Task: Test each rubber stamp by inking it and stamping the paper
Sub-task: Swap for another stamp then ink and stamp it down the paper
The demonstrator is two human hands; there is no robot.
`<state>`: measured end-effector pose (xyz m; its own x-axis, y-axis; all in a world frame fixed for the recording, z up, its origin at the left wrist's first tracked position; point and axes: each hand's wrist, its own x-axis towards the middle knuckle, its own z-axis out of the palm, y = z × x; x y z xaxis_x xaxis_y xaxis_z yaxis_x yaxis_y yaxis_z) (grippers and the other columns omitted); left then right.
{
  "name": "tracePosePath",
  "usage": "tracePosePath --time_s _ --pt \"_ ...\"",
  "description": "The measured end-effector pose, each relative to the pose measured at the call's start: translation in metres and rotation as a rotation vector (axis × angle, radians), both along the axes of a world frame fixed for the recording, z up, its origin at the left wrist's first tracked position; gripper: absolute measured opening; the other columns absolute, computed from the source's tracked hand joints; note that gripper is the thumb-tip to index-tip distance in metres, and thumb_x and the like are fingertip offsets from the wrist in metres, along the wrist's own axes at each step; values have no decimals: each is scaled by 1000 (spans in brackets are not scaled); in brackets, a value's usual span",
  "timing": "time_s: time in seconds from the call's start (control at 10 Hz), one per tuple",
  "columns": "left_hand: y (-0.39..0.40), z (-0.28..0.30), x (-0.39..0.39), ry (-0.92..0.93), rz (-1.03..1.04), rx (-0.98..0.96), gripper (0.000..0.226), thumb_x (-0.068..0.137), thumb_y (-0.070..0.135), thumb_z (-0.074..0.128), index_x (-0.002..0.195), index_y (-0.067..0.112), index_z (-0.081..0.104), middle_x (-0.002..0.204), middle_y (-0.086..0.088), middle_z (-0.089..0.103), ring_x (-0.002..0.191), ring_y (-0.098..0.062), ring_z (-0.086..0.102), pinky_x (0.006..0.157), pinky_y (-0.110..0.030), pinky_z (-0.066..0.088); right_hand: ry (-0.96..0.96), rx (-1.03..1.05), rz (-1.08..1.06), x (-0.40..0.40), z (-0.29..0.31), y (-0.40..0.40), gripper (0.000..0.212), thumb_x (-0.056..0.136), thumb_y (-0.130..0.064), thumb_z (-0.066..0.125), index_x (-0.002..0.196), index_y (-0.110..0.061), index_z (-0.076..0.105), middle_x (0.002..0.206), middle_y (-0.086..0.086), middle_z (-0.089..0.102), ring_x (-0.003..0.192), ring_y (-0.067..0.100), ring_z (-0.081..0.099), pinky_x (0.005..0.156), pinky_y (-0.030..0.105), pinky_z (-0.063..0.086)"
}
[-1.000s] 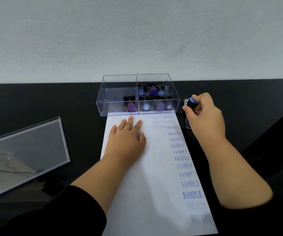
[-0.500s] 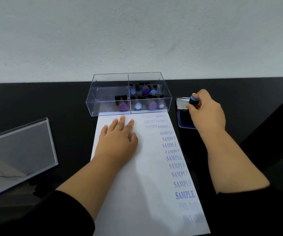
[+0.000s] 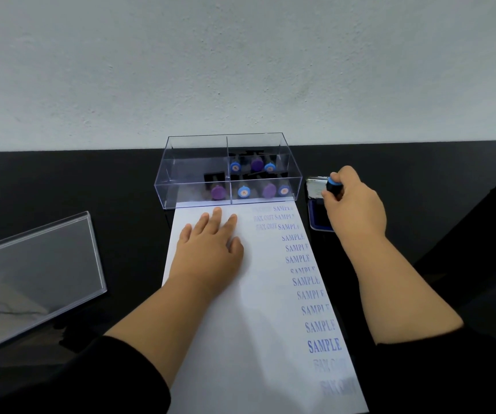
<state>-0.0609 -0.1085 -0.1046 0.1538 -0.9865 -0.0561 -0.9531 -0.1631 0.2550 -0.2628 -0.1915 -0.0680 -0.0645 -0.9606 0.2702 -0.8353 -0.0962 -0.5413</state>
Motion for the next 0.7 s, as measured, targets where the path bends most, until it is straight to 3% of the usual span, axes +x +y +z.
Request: tracePosePath --time_s 0.5,0.7 --pt "2 1 -1 2 2 5 52 101 33 21 152 33 9 160 5 -4 147 -13 -5 117 -34 -6 12 -14 16 4 0 7 21 94 -22 51 115 -18 46 88 1 52 75 20 50 58 32 44" --pt "2 0 -1 3 -2 5 52 101 34 20 152 33 8 160 5 -4 147 -13 -6 117 -34 -6 -97 -72 25 6 1 12 22 94 -23 53 116 -21 49 95 3 59 76 19 54 60 32 44"
